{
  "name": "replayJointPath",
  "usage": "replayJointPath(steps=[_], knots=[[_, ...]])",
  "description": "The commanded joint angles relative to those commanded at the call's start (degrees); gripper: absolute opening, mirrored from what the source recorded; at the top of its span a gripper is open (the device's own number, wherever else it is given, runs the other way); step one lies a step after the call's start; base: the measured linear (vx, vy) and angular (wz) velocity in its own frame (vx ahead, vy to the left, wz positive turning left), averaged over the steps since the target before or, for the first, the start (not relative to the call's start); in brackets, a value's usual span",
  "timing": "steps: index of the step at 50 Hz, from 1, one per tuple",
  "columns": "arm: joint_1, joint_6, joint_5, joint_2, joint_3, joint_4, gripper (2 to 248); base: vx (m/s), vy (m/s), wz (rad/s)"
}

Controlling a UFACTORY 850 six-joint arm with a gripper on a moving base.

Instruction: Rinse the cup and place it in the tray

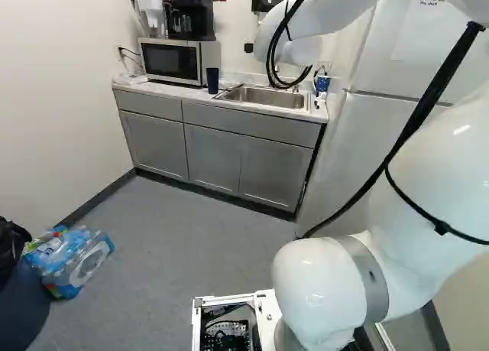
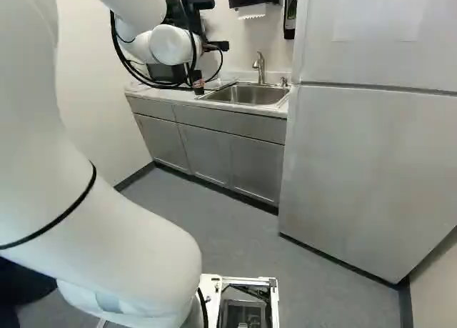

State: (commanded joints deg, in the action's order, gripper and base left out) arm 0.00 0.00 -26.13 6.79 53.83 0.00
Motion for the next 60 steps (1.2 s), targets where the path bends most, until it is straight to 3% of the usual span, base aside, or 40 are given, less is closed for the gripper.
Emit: replayJointPath(steps=[23,60], knots=[[0.0,0.0,0.0,0.0,0.0,0.0,247,0.029,0.002,-0.005],[0.0,0.0,0.0,0.0,0.0,0.0,247,0.116,0.001,-0.018]])
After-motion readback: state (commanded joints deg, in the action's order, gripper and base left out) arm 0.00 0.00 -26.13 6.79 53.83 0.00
